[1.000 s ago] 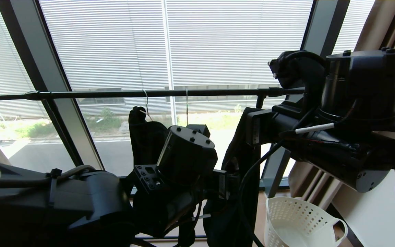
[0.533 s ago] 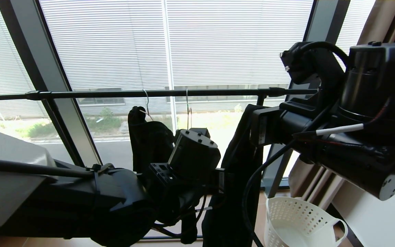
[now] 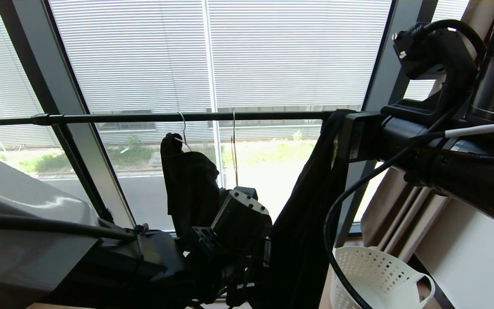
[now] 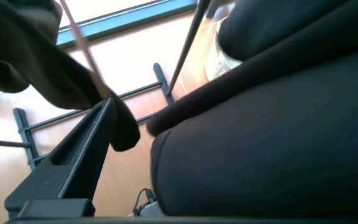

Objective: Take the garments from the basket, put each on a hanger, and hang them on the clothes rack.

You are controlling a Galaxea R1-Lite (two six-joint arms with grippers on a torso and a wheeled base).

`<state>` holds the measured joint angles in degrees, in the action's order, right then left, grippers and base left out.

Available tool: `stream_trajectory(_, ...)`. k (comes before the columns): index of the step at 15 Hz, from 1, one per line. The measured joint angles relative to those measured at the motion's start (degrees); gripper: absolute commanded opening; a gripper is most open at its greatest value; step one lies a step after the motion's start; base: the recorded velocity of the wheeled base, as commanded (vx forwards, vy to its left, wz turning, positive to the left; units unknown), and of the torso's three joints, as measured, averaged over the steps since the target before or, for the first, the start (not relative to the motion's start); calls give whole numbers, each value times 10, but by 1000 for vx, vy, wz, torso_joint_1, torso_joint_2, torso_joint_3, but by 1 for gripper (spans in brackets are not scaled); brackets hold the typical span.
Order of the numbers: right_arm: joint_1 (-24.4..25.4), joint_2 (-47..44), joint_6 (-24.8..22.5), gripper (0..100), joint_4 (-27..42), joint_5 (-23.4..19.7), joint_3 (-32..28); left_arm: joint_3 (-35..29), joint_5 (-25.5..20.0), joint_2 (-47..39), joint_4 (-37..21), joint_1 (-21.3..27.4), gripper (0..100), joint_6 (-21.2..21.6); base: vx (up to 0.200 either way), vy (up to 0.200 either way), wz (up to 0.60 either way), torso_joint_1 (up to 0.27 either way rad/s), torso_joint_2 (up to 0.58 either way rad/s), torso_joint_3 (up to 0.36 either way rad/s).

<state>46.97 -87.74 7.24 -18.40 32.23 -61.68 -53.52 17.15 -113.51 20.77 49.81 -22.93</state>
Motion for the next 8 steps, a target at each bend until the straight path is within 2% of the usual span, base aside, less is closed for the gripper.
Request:
stream_trajectory(3, -25, -2, 0, 0, 0, -2, -4, 47, 1, 48, 0, 3, 100, 0, 0, 0, 0, 0, 0, 0)
stream_trajectory(4, -34, -4, 0, 0, 0, -3, -7, 61, 1, 65, -1, 4, 0, 0, 0, 0, 0, 0, 0, 0)
stream_trajectory(8, -60, -17, 0, 0, 0, -4, -14, 126, 3, 153, 0, 4, 0, 0, 0, 0, 0, 0, 0, 0)
